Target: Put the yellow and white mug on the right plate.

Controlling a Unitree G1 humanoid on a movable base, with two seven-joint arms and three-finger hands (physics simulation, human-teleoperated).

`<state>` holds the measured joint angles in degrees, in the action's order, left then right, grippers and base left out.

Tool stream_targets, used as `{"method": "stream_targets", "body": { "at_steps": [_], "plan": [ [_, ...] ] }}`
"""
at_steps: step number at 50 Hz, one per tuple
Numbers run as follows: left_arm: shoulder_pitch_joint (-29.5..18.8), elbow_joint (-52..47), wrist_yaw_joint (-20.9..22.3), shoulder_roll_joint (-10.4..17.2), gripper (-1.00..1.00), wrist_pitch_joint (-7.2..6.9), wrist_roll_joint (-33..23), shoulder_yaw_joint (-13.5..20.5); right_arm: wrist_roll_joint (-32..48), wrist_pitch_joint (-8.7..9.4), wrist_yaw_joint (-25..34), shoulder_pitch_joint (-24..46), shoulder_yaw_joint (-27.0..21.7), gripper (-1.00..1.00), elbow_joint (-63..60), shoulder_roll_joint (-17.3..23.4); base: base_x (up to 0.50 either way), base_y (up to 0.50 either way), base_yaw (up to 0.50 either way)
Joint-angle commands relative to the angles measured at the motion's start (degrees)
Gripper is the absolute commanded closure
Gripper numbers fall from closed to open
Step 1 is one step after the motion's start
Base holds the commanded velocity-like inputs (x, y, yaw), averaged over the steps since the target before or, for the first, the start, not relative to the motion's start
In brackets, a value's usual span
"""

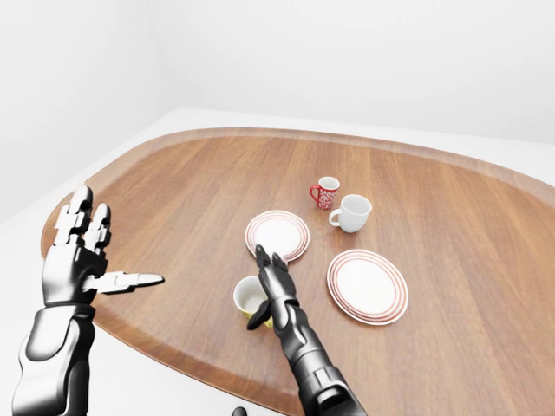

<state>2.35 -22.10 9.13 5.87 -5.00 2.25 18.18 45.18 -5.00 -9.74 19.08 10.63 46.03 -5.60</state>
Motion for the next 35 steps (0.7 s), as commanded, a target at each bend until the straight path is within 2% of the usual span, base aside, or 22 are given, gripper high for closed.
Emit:
{"method": "stream_targets", "body": {
  "at_steps": [1,30,31,32,33,35],
  "plan": [
    [0.0,-0.1,-0.1,-0.1,-1.00,0.00,-0.1,-0.1,-0.2,0.00,-0.6,0.8,-0.1,-1.00,3.1,-0.3,0.00,0.00,0.00],
    [0.1,0.1,0.0,-0.1,-1.00,0.00,-0.2,-0.3,-0.5,0.00,-1.7,1.4,-0.2,-1.00,6.5,-0.4,0.00,0.00,0.00],
    [0.0,0.3,0.1,-0.1,-1.00,0.00,-0.2,-0.2,-0.5,0.00,-1.4,1.2,-0.2,-0.51,6.1,-0.5,0.00,0.00,0.00],
    [-0.1,0.3,0.0,-0.1,-1.00,0.00,-0.1,-0.2,-0.5,0.00,-1.3,1.1,-0.2,0.51,5.8,-0.5,0.00,0.00,0.00],
    [-0.1,0.3,0.0,0.0,-1.00,0.00,-0.1,-0.2,-0.4,0.00,-1.3,1.0,-0.1,1.00,5.7,-0.4,0.00,0.00,0.00],
    [0.0,0.2,0.0,0.0,-1.00,0.00,-0.1,-0.2,-0.4,0.00,-1.2,0.7,-0.1,1.00,5.3,-0.4,0.00,0.00,0.00]
  ]
}}
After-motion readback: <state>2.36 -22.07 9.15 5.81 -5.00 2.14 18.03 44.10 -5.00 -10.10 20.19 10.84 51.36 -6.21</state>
